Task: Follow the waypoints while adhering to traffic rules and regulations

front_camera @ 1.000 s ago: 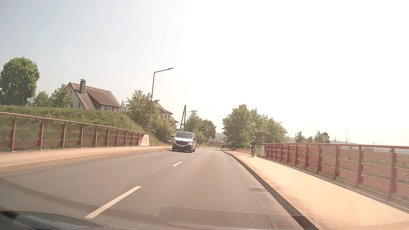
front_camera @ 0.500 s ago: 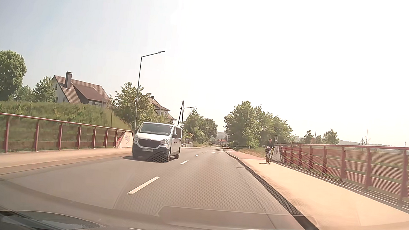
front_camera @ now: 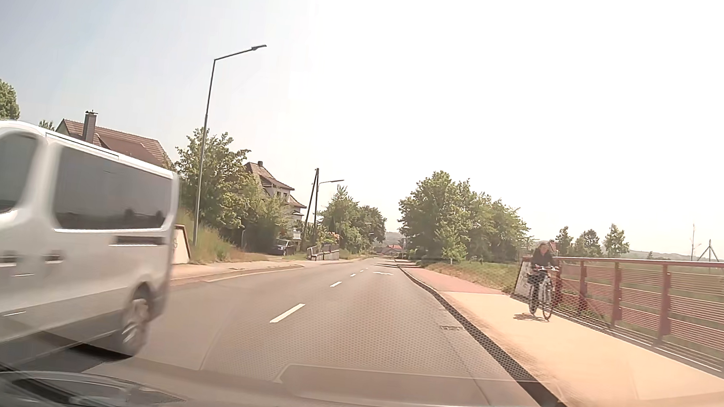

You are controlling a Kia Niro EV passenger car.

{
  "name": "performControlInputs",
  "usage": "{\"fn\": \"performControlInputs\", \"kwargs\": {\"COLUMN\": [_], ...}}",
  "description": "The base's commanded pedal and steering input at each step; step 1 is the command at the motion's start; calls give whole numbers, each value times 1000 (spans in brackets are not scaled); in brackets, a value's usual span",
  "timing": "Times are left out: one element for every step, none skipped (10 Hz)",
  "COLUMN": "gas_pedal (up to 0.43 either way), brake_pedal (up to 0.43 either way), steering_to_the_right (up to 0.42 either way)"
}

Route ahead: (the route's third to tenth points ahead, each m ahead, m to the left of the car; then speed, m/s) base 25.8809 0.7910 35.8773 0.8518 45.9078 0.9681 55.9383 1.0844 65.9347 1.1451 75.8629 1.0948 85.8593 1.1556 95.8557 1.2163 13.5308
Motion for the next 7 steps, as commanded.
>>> {"fn": "performControlInputs", "kwargs": {"gas_pedal": [157, 157, 157, 157, 157, 157, 157], "brake_pedal": [0, 0, 0, 0, 0, 0, 0], "steering_to_the_right": [-2, -2, -2, -2, -2, -2, -2]}}
